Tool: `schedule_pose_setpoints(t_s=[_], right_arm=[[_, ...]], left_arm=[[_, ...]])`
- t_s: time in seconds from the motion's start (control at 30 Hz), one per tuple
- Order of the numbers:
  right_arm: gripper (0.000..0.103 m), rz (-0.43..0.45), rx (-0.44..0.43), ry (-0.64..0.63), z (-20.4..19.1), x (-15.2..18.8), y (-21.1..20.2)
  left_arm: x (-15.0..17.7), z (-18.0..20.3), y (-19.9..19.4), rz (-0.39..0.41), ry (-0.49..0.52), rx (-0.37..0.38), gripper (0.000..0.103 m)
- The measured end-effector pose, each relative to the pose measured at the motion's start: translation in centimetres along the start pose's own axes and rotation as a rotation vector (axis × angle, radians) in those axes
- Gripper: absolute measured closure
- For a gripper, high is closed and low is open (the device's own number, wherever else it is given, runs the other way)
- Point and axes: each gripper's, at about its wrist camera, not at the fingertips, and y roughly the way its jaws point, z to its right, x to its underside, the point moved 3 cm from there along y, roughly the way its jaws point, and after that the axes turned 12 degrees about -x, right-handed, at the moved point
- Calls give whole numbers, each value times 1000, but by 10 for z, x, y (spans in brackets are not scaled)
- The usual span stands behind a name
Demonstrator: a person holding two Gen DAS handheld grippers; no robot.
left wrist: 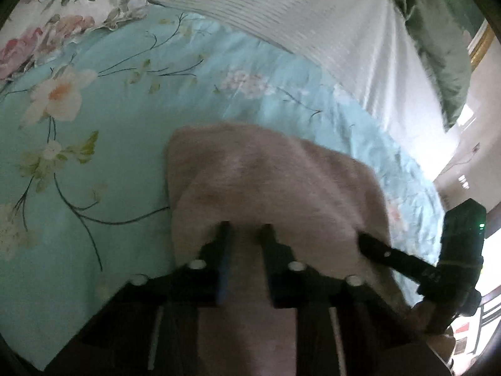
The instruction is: Fold small clothes
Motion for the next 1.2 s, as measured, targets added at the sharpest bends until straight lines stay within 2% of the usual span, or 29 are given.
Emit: schedule_pose_setpoints(t_s=[0.03, 0.13, 0.27, 0.4, 0.5, 0.6, 0.67, 0.73, 0.8, 0.9, 1.07, 1.2], right_arm=[[103, 16, -21, 0, 7, -1, -2], [103, 42, 3, -39, 5, -6, -6], [103, 45, -41, -15, 6, -5, -14], [99, 77, -25, -66, -4, 9, -50], [99, 88, -68, -114, -20, 34, -75], [99, 75, -88, -153, -29, 64, -92], [99, 58, -62, -159, -25, 83, -96], [99, 44, 29, -159, -12, 97, -94], [99, 14, 96, -130, 9, 106, -87], [100, 28, 56, -69, 27, 111, -87], [99, 41, 30, -166, -4, 121, -106], [100, -14, 113, -157, 11, 134, -94]], left_arm=[[-1, 1, 2, 6, 15, -7, 90], [-1, 2, 0, 9, 26, -17, 91], [8, 4, -28, 37, 35, -8, 90], [42, 9, -73, 71, 64, 72, 89], [77, 14, -102, 91, 103, 123, 87], [114, 16, -119, 71, 127, 175, 86], [138, 20, -123, 46, 154, 195, 86], [156, 21, -120, 29, 191, 169, 85], [172, 18, -106, -9, 203, 94, 86], [179, 12, -103, -22, 156, 109, 86], [182, 17, -109, -2, 187, 78, 83], [185, 16, -108, -8, 179, 67, 83]])
